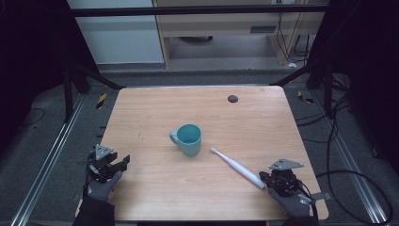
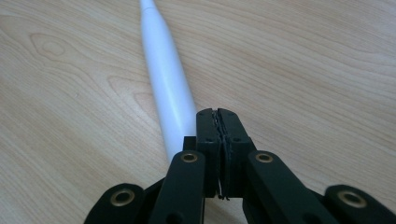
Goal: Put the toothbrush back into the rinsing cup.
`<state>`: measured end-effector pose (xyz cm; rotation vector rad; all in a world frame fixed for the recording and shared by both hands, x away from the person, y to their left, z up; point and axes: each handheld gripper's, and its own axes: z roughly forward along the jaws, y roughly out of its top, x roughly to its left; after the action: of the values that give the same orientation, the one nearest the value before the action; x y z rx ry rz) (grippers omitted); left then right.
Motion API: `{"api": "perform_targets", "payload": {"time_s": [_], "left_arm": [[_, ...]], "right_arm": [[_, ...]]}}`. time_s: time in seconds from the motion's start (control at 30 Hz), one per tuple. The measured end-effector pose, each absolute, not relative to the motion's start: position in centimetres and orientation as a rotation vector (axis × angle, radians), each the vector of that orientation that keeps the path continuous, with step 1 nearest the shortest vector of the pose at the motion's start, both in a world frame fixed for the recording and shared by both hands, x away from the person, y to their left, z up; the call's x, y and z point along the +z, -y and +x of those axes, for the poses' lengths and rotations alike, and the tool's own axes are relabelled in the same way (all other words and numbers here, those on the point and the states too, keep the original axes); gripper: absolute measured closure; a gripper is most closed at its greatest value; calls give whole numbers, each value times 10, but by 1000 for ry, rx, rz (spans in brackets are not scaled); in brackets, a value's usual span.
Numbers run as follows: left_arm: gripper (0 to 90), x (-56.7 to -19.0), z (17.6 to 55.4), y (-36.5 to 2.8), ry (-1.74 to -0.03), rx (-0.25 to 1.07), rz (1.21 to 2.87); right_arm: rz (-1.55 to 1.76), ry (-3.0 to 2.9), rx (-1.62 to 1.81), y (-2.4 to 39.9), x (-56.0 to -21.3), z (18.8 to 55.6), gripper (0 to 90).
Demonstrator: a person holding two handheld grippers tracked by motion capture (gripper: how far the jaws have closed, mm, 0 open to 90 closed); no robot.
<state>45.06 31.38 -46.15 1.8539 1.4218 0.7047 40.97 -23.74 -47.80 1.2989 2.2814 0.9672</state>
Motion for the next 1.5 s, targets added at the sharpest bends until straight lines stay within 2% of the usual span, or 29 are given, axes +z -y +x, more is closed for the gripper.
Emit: {"api": "perform_targets", "payload": {"time_s": [0.73, 0.83, 0.87, 0.9, 0.93, 1.1, 1.17, 1.23, 1.5], "left_arm": [[446, -462, 452, -313, -1420, 698, 1859], [444, -462, 452, -313, -1418, 698, 1859], [444, -462, 453, -313, -1418, 697, 1859], [444, -462, 453, -313, -1418, 697, 1859], [443, -462, 453, -312, -1418, 697, 1860], [440, -462, 454, -312, -1416, 700, 1860], [440, -462, 454, -312, -1417, 700, 1860], [440, -463, 455, -312, -1416, 699, 1864], [440, -463, 455, -312, -1409, 699, 1871]], "right_arm": [[1281, -2298, 986, 230, -477, 405, 858], [1294, -2270, 990, 231, -473, 406, 826], [1293, -2254, 995, 231, -469, 408, 782], [1293, -2254, 995, 231, -469, 408, 782], [1308, -2240, 1003, 230, -465, 411, 736], [1316, -2206, 1006, 225, -454, 419, 646], [1328, -2199, 997, 220, -446, 424, 564], [1344, -2197, 973, 216, -444, 427, 533], [1355, -2225, 934, 204, -439, 434, 496]]}}
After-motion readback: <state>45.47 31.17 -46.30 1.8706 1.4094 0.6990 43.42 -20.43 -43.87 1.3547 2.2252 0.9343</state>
